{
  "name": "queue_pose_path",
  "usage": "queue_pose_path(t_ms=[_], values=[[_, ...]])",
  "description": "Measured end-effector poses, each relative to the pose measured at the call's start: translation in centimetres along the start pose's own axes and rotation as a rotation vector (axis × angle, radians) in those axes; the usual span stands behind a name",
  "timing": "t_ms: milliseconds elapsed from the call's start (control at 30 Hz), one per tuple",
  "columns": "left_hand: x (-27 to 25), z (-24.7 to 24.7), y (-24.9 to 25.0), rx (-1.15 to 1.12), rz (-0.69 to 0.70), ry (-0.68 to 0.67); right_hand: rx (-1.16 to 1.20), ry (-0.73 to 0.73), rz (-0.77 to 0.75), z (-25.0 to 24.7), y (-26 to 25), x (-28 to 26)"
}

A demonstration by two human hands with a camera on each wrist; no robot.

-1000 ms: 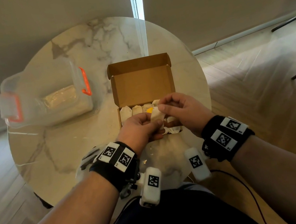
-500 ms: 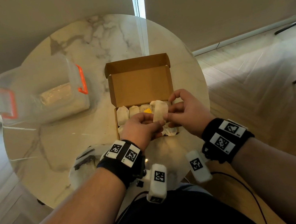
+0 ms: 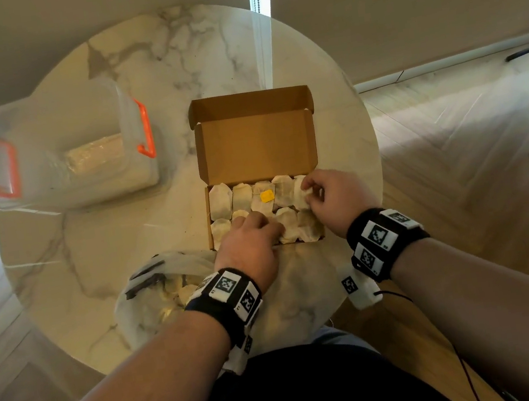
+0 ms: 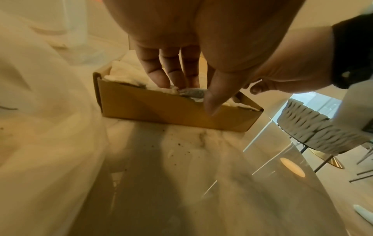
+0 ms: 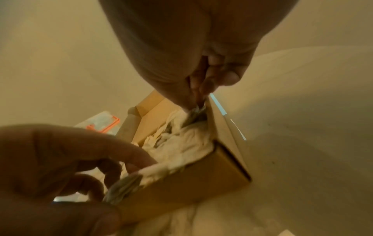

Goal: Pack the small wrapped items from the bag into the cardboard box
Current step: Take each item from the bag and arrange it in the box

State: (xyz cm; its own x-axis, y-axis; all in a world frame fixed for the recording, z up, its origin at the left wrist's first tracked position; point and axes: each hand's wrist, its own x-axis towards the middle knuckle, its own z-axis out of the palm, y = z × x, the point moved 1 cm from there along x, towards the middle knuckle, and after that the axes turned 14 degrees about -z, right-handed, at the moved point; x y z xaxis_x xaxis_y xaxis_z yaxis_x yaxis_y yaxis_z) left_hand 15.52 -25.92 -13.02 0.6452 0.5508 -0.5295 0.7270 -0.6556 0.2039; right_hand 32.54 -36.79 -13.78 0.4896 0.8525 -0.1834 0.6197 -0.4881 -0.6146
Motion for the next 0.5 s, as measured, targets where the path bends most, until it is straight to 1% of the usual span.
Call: queue_pose_path(t_ms=[100,200,333,433,500], values=[[-0.1,0.0,0.1,0.039,0.028,0.022,-0.129,0.07,-0.05,0.7,0.1,-0.1],[-0.2,-0.1,0.3,0.063,0.069,0.07,-0.183,0.126,-0.106,1.3,0.5,-0.4],[-0.1,0.1,0.6,0.154,0.119,0.0,-0.255,0.082,-0.204,2.2,1.0,-0.1],[-0.2,-0.2,0.4,0.143,0.137,-0.008,-0.269,0.022,-0.179,1.8,0.6,0.3],[-0.8,-0.9,-0.4,0.059,0.149,-0.009,-0.253,0.01,-0.146,1.2,-0.1,0.2]])
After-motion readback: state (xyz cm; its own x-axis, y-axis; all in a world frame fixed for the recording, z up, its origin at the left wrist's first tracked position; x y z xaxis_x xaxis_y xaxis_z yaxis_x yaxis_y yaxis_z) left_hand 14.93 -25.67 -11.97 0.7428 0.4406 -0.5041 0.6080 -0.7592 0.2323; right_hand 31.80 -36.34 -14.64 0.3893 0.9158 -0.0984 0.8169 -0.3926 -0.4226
